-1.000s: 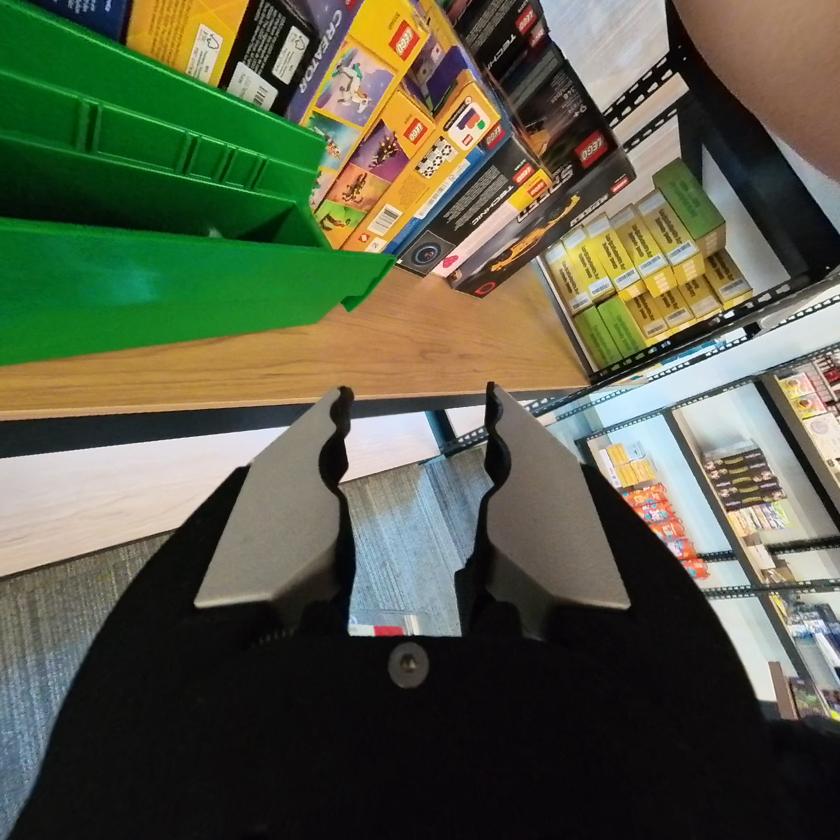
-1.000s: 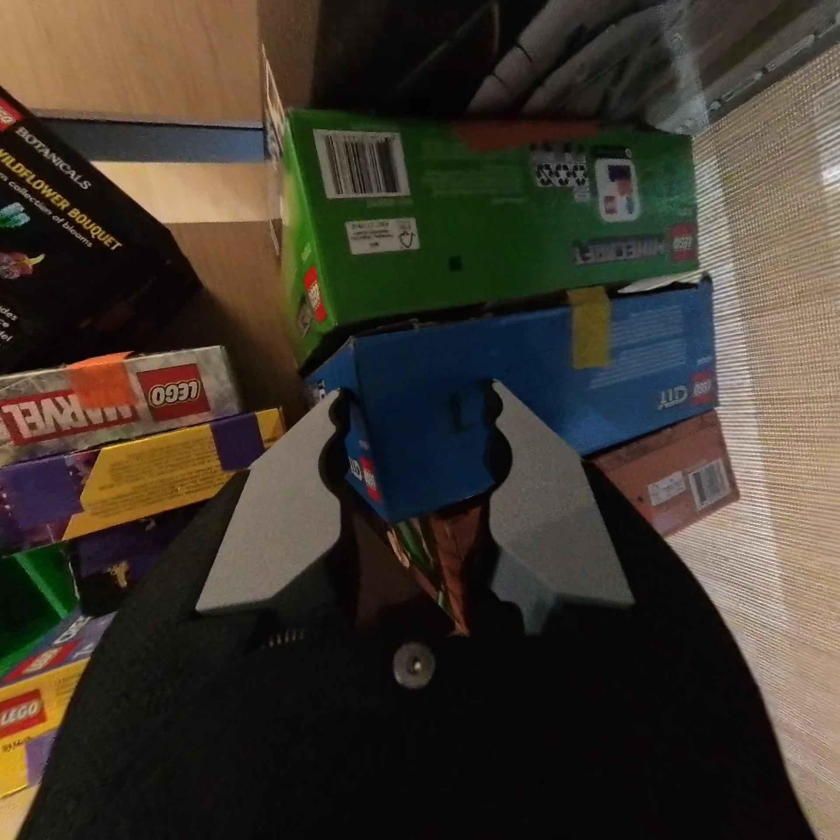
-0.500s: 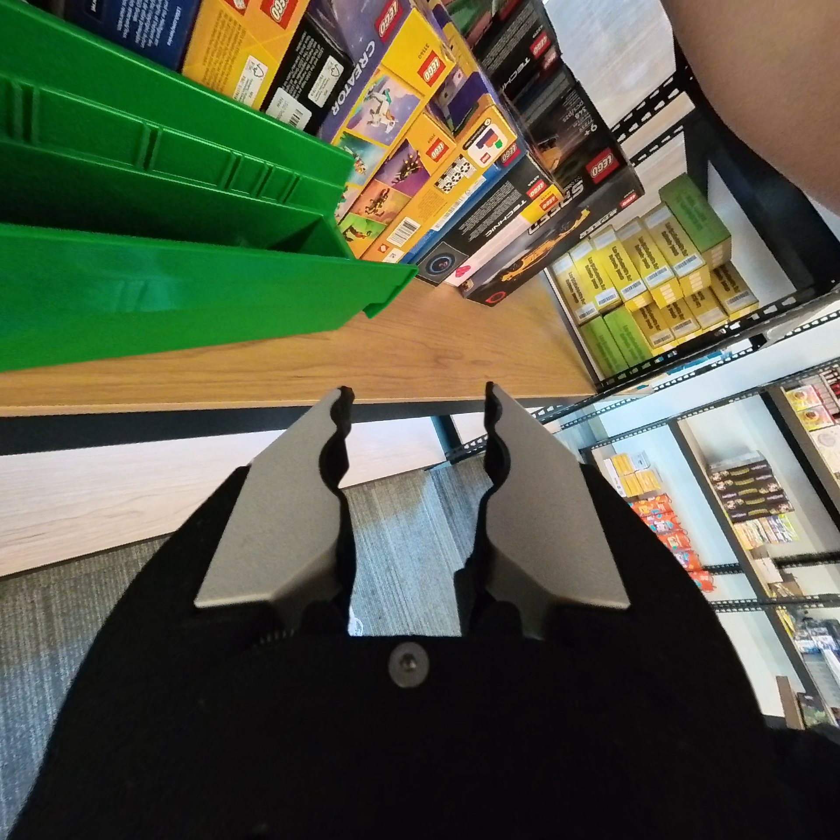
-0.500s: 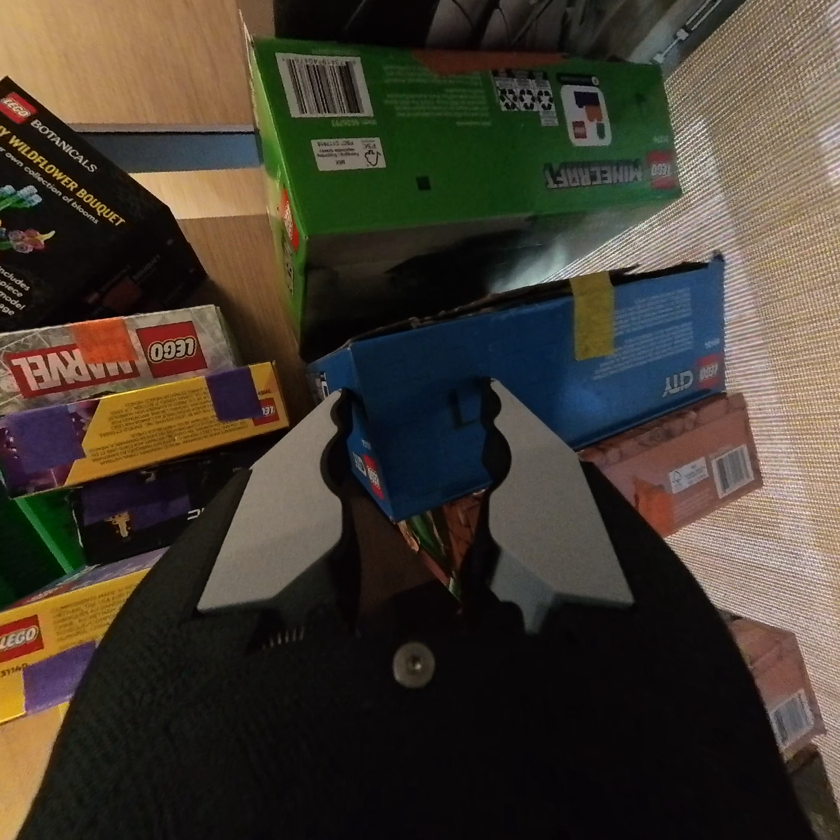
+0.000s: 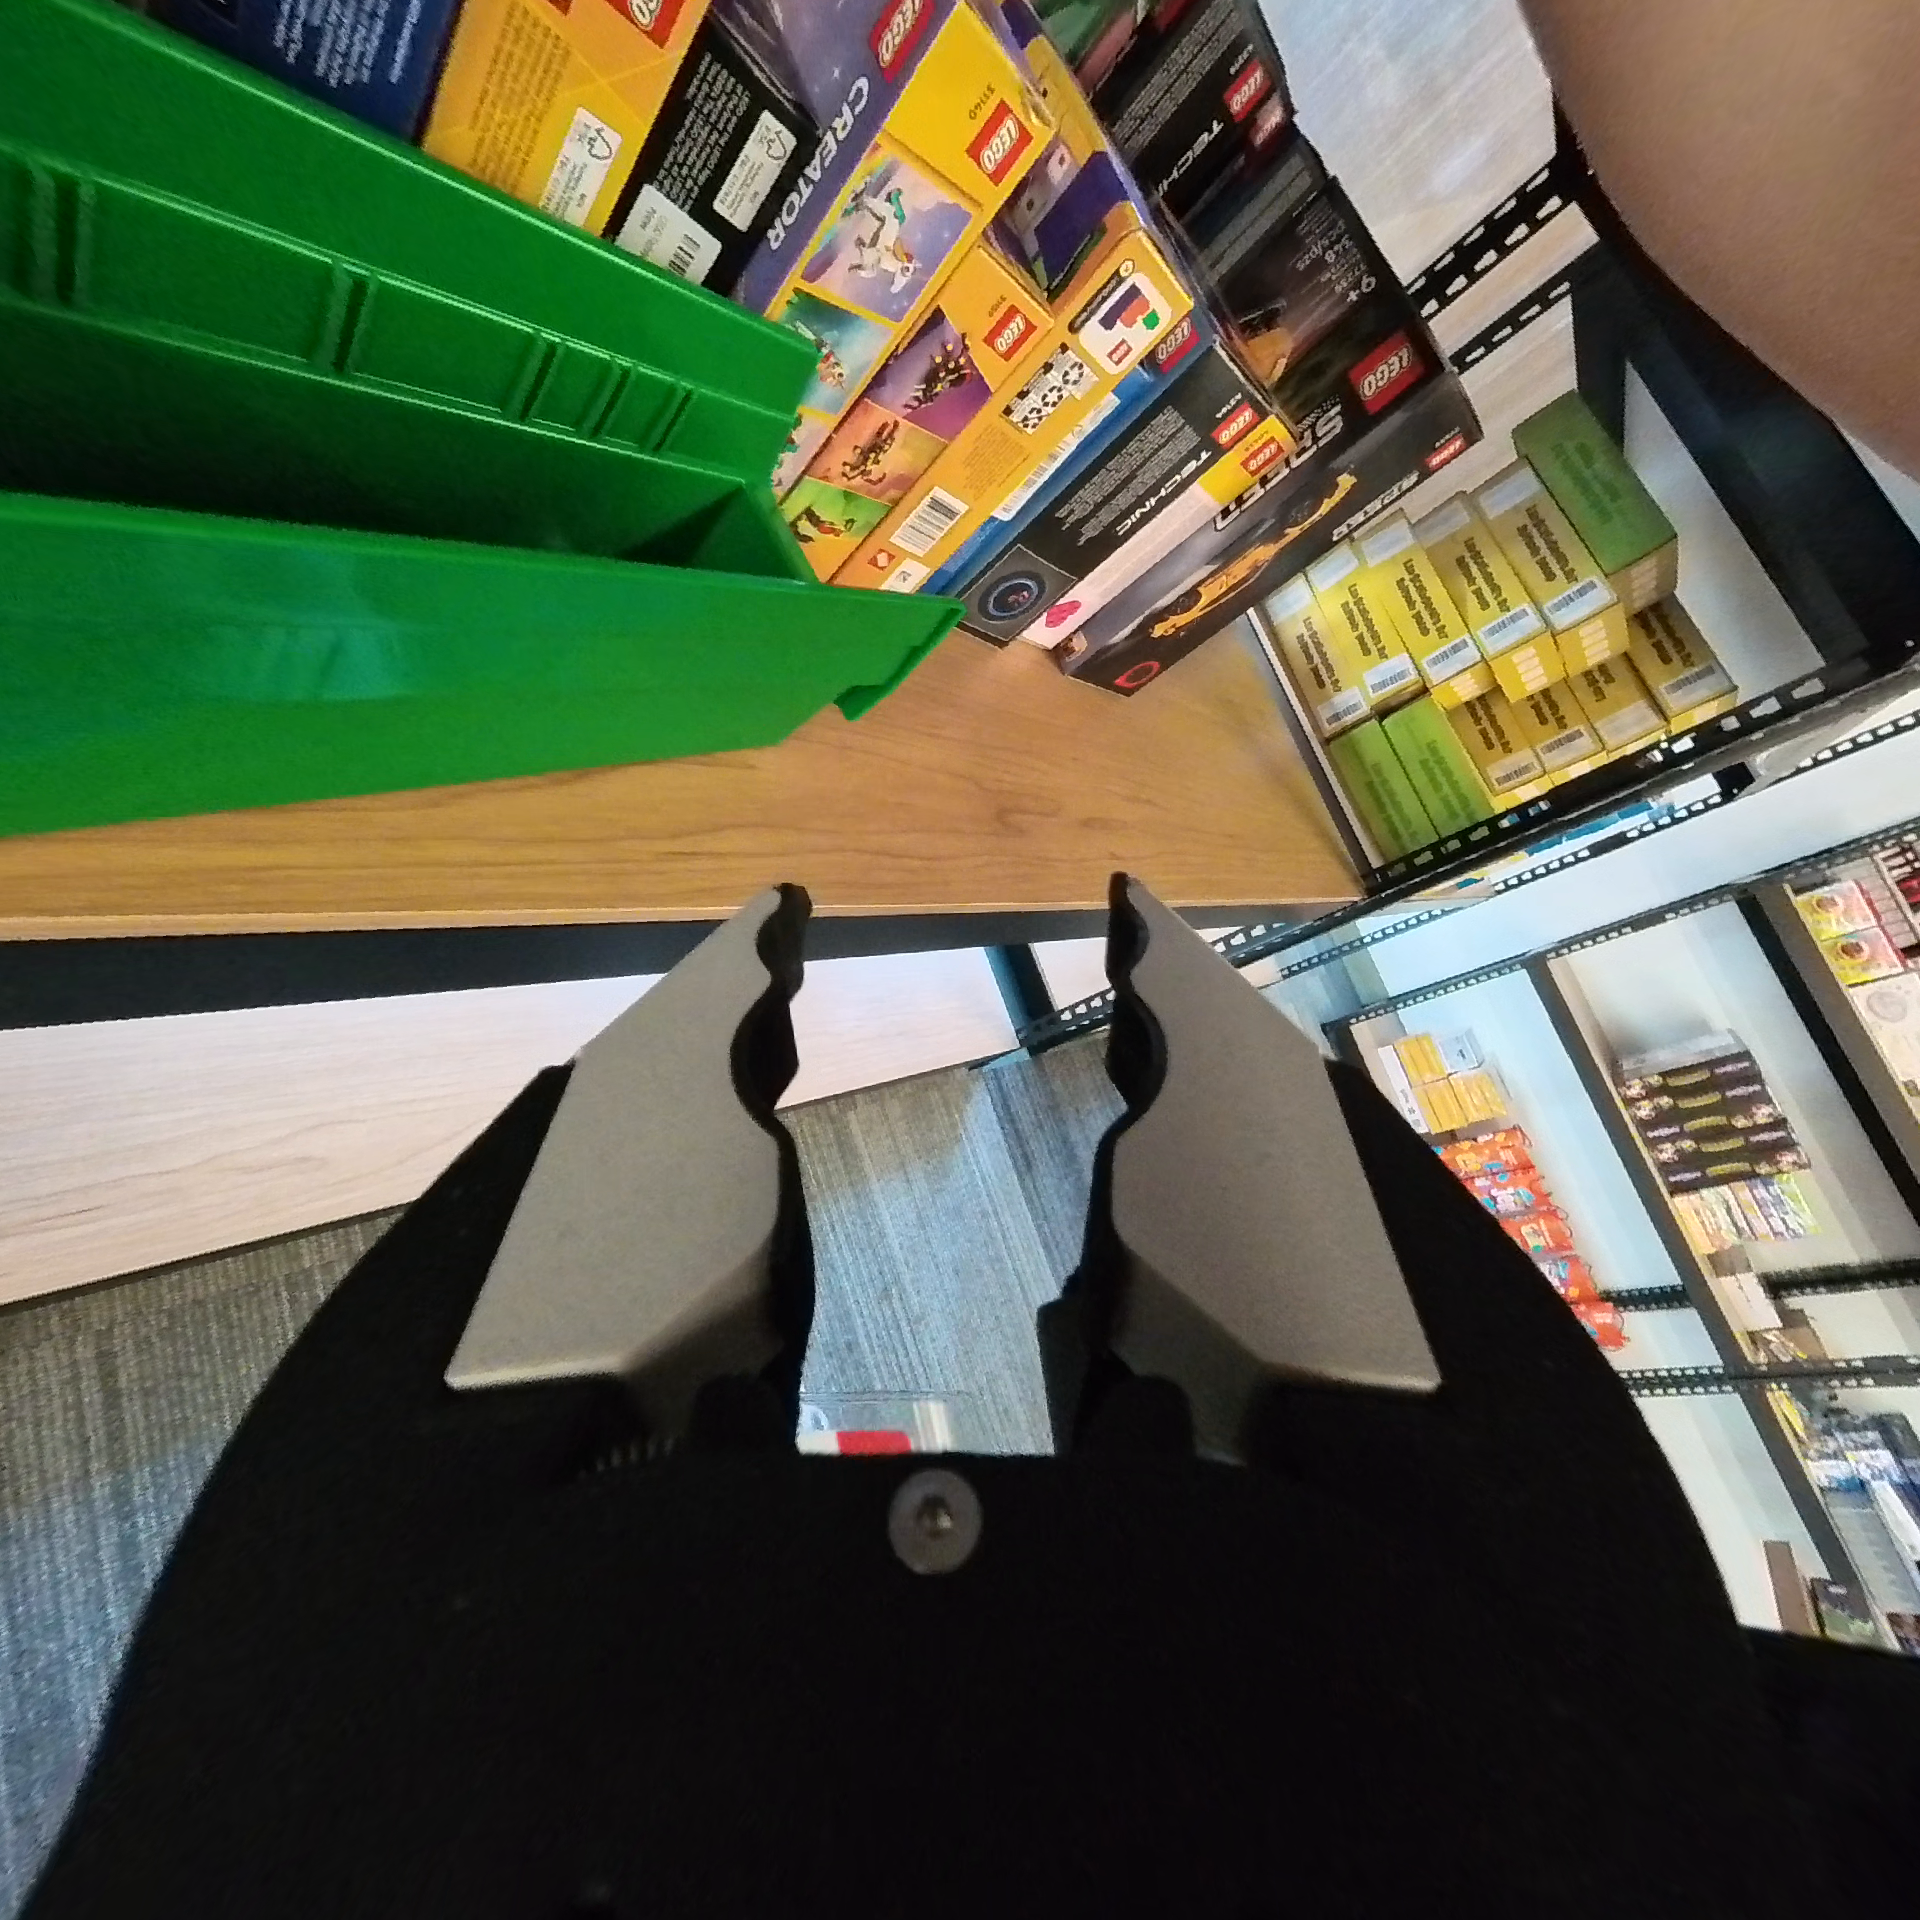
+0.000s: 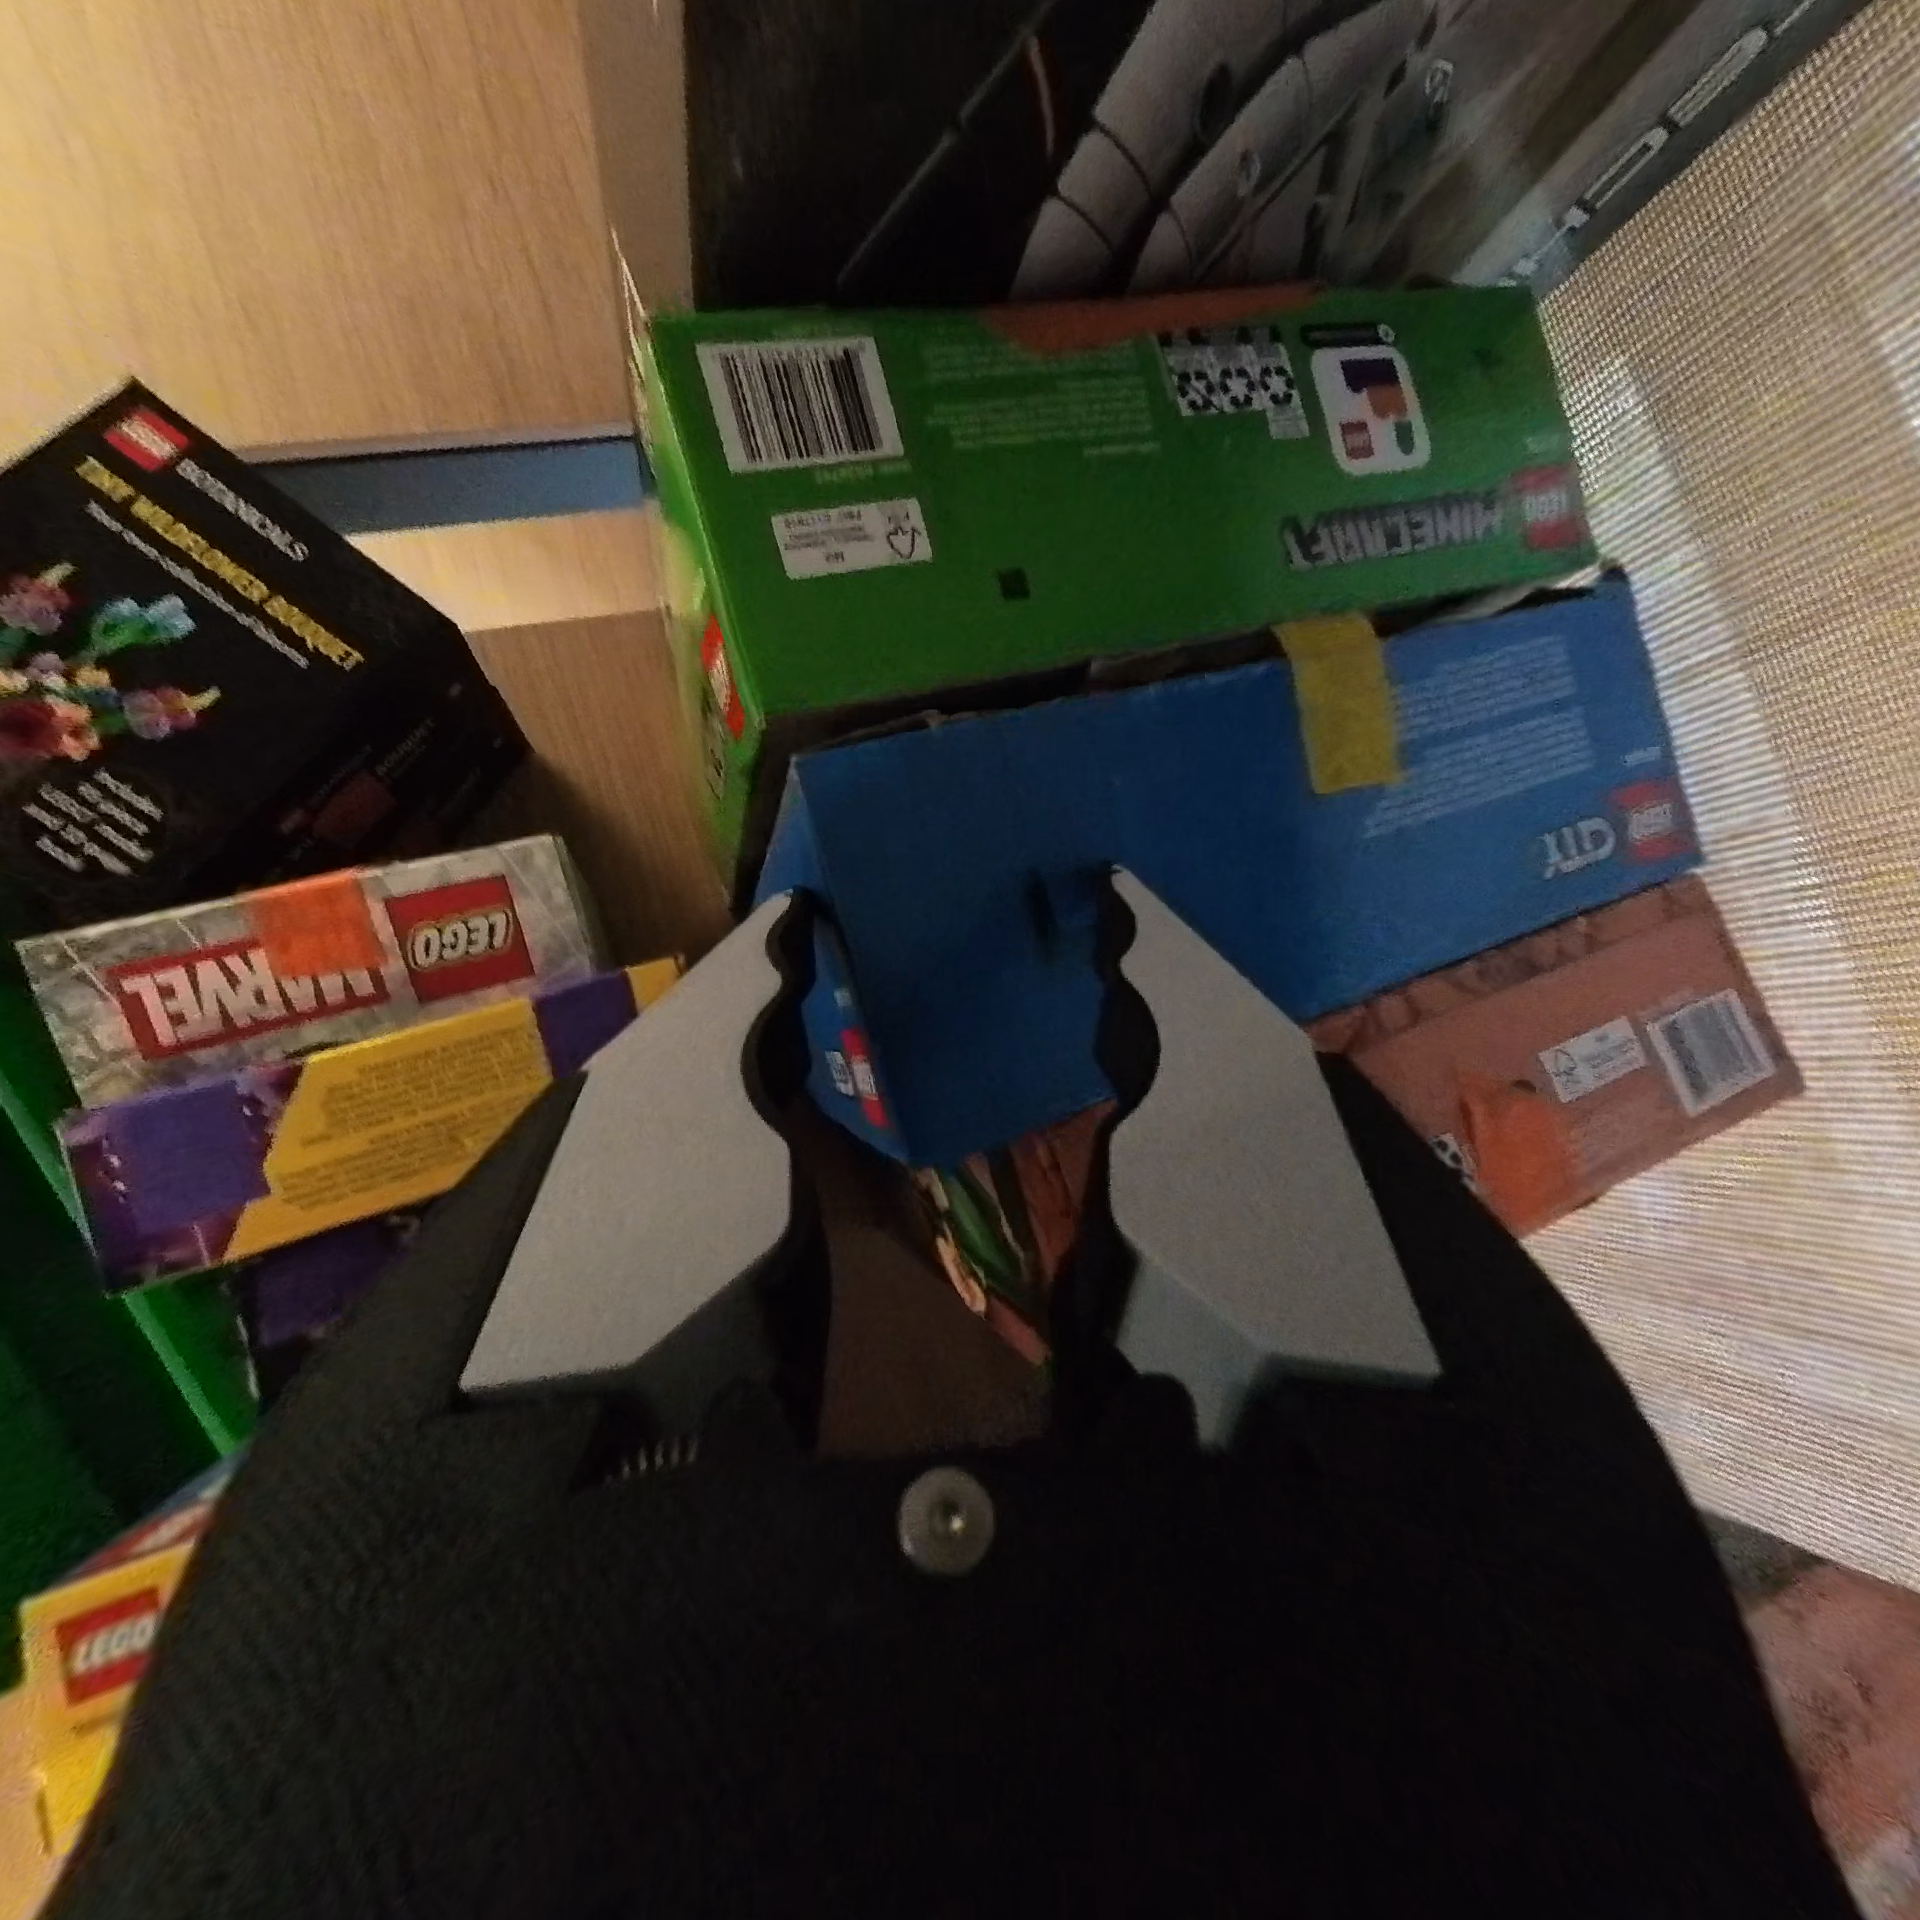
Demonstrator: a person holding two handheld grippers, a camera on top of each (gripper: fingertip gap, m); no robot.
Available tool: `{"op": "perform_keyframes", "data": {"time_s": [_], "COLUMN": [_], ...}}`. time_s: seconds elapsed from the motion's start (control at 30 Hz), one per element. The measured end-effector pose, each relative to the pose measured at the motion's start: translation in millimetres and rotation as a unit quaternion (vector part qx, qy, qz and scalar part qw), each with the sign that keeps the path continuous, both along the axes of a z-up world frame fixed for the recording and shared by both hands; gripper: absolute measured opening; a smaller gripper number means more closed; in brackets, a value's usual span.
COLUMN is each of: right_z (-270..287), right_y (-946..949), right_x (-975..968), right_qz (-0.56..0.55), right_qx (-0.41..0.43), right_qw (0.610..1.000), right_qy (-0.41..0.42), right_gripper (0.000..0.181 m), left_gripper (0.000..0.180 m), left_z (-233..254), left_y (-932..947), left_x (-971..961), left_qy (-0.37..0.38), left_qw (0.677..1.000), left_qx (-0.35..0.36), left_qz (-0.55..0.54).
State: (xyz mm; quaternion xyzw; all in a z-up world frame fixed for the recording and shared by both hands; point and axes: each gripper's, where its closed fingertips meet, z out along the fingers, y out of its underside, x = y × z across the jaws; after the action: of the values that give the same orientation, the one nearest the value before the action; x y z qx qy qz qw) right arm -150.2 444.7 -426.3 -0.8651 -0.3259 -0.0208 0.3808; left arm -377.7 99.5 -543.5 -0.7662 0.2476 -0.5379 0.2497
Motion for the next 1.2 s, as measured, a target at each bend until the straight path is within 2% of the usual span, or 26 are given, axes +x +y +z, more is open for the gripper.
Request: {"op": "perform_keyframes", "data": {"time_s": [0.1,0.17,0.27,0.3,0.33,0.37,0.4,0.47,0.53,0.6,0.67,0.73,0.87,0.93,0.97,1.2], "right_z": [3,10,11,14,24,32,35,25,23,37,50,46,30,23,20,12], "right_y": [3,4,10,14,11,6,1,4,21,44,69,83,97,96,96,96], "right_x": [-3,-5,-1,-7,-22,-39,-49,-42,-23,-7,22,38,41,45,46,46], "right_qz": [-0.009,-0.020,-0.051,-0.044,-0.014,0.016,0.029,0.018,-0.020,-0.070,-0.159,-0.209,-0.256,-0.289,-0.301,-0.361], "right_qx": [-0.004,-0.012,-0.051,-0.055,-0.067,-0.099,-0.137,-0.151,-0.099,-0.042,0.014,0.017,-0.017,-0.038,-0.045,-0.089], "right_qw": [1.000,0.996,0.985,0.980,0.970,0.954,0.941,0.956,0.978,0.981,0.971,0.961,0.949,0.943,0.941,0.917], "right_qy": [0.024,0.083,0.159,0.184,0.232,0.284,0.307,0.250,0.182,0.178,0.178,0.180,0.182,0.160,0.148,0.148], "right_gripper": [0.054,0.053,0.066,0.064,0.040,0.034,0.038,0.041,0.033,0.023,0.006,0.002,0.007,0.026,0.029,0.034], "left_gripper": [0.057,0.057,0.057,0.057,0.057,0.057,0.057,0.057,0.057,0.057,0.056,0.056,0.056,0.056,0.056,0.055], "left_z": [-1,-2,-3,-3,-2,-2,-1,0,0,-1,-2,-3,-6,-6,-7,-11], "left_y": [1,1,0,0,0,1,1,2,2,2,1,-1,-4,-5,-5,-1], "left_x": [-1,-1,-1,0,0,0,1,2,4,6,8,9,9,8,7,0], "left_qy": [0.001,0.002,0.004,0.005,0.005,0.006,0.006,0.003,0.000,0.000,-0.001,0.000,-0.003,-0.002,-0.002,0.001], "left_qw": [1.000,1.000,1.000,1.000,1.000,1.000,1.000,1.000,1.000,1.000,1.000,1.000,1.000,1.000,1.000,1.000], "left_qx": [-0.001,-0.002,-0.005,-0.006,-0.006,-0.005,-0.004,-0.003,-0.005,-0.006,-0.007,-0.008,-0.015,-0.017,-0.017,-0.025], "left_qz": [0.001,0.000,-0.002,-0.003,-0.004,-0.004,-0.004,-0.002,-0.001,-0.002,-0.003,-0.003,-0.001,-0.001,-0.001,0.003]}}
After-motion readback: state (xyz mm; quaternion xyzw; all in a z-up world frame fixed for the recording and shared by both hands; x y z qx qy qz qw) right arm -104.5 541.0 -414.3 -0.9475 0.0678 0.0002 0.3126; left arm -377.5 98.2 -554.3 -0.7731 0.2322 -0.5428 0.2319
